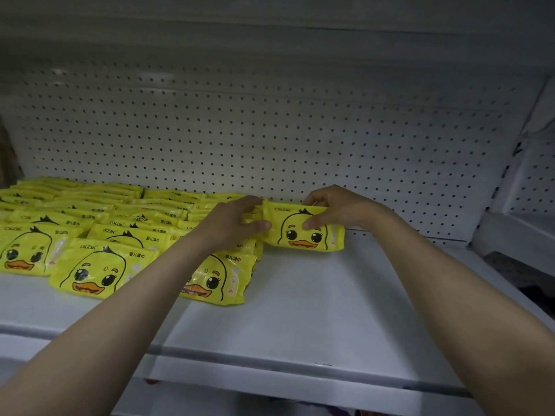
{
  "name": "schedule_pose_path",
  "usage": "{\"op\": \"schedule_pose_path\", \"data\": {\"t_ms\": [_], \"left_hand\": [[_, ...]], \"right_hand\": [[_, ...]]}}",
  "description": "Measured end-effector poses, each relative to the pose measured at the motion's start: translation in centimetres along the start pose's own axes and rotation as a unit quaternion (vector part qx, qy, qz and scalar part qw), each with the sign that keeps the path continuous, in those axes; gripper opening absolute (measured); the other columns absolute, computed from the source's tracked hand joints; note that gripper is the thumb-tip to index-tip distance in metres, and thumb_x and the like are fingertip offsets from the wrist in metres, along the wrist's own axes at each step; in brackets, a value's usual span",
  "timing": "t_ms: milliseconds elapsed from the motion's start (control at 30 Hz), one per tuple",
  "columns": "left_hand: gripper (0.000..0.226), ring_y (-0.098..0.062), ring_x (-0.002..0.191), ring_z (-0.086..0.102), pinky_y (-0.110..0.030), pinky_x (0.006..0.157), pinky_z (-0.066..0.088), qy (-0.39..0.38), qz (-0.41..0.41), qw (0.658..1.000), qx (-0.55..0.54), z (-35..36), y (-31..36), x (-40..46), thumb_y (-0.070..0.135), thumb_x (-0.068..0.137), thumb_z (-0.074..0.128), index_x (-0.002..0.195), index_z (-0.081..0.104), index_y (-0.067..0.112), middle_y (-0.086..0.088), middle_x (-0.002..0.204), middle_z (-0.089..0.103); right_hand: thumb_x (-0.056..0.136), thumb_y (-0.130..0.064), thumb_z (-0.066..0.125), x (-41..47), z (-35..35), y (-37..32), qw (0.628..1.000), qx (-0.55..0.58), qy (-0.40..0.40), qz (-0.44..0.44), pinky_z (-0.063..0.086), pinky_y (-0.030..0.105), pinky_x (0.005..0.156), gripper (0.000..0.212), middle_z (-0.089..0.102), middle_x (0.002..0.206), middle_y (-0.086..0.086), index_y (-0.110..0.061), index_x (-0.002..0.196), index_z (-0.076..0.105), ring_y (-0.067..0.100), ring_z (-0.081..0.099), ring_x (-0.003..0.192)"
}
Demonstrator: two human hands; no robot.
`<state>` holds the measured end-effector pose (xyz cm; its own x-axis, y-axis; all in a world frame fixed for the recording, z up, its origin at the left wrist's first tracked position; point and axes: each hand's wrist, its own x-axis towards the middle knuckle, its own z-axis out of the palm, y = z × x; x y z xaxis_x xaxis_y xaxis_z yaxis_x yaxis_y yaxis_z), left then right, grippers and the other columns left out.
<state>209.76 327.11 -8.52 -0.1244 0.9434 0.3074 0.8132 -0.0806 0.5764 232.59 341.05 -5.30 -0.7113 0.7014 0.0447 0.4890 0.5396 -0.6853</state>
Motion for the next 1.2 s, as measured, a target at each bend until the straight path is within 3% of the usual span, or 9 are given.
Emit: {"op": "schedule_pose_path", "data": {"t_ms": [100, 200, 400, 533, 667, 867, 1200], "left_hand": [[0.069, -0.020, 0.147, 0.021, -0.040, 0.116, 0.025, -0.061, -0.032, 0.987, 0.148, 0.7, -0.7, -0.6, 0.064, 0.087, 0.052, 0.147, 0.037, 0.032, 0.000, 0.155, 0.034], [0.069, -0.022, 0.150, 0.008, -0.044, 0.120, 0.012, -0.059, -0.016, 0.973, 0.222, 1.2, -0.8, -0.8, 0.065, 0.089, 0.044, 0.149, 0.032, 0.034, -0.001, 0.160, 0.021], [0.066, -0.023, 0.150, 0.004, -0.045, 0.121, 0.007, -0.043, -0.007, 0.970, 0.241, 1.6, -1.0, -1.0, 0.063, 0.091, 0.044, 0.150, 0.029, 0.035, -0.003, 0.161, 0.018], [0.065, -0.022, 0.150, 0.005, -0.045, 0.120, 0.009, -0.030, 0.003, 0.969, 0.245, 1.7, -1.3, -1.0, 0.062, 0.092, 0.043, 0.149, 0.030, 0.035, -0.003, 0.160, 0.021], [0.064, -0.022, 0.150, 0.006, -0.045, 0.120, 0.010, -0.024, 0.004, 0.970, 0.242, 1.9, -1.7, -1.0, 0.063, 0.091, 0.044, 0.148, 0.030, 0.036, -0.003, 0.160, 0.021], [0.063, -0.021, 0.150, 0.007, -0.043, 0.120, 0.010, -0.012, 0.005, 0.971, 0.241, 2.1, -1.8, -1.0, 0.062, 0.091, 0.046, 0.148, 0.032, 0.037, -0.002, 0.160, 0.023], [0.064, -0.023, 0.149, 0.009, -0.045, 0.120, 0.012, -0.008, 0.003, 0.970, 0.243, 2.2, -1.8, -0.9, 0.062, 0.090, 0.047, 0.147, 0.034, 0.036, -0.003, 0.159, 0.025]], "right_hand": [[0.060, -0.039, 0.092, 1.4, 0.1, 2.3, 0.997, -0.068, 0.021, 0.024, 0.046, 0.037, 0.105, 0.055, 0.065, 0.119, -0.007, -0.027, 0.107, 0.067, 0.012, 0.058, 0.117], [0.063, -0.038, 0.091, 2.5, 1.1, 3.7, 0.995, -0.095, 0.024, 0.032, 0.043, 0.033, 0.105, 0.051, 0.062, 0.121, -0.006, -0.031, 0.107, 0.065, 0.011, 0.054, 0.121], [0.061, -0.040, 0.091, 3.8, 2.1, 5.0, 0.995, -0.080, 0.061, 0.025, 0.046, 0.032, 0.102, 0.055, 0.068, 0.115, -0.007, -0.028, 0.110, 0.069, 0.012, 0.060, 0.116], [0.065, -0.045, 0.087, 4.4, 2.4, 4.4, 0.982, -0.168, 0.079, 0.019, 0.048, 0.035, 0.096, 0.058, 0.067, 0.118, -0.008, -0.029, 0.117, 0.067, 0.011, 0.059, 0.110], [0.070, -0.047, 0.082, 4.6, 2.8, 3.9, 0.966, -0.234, 0.108, -0.003, 0.051, 0.037, 0.086, 0.047, 0.068, 0.111, -0.010, -0.033, 0.113, 0.068, 0.014, 0.062, 0.101], [0.074, -0.044, 0.081, 4.7, 3.4, 3.8, 0.957, -0.248, 0.147, -0.023, 0.041, 0.029, 0.071, 0.042, 0.068, 0.104, -0.006, -0.030, 0.111, 0.069, 0.013, 0.056, 0.091], [0.078, -0.047, 0.077, 4.9, 4.2, 3.7, 0.933, -0.314, 0.172, -0.029, 0.034, 0.030, 0.076, 0.054, 0.059, 0.119, -0.001, -0.025, 0.125, 0.062, 0.019, 0.046, 0.117]]}}
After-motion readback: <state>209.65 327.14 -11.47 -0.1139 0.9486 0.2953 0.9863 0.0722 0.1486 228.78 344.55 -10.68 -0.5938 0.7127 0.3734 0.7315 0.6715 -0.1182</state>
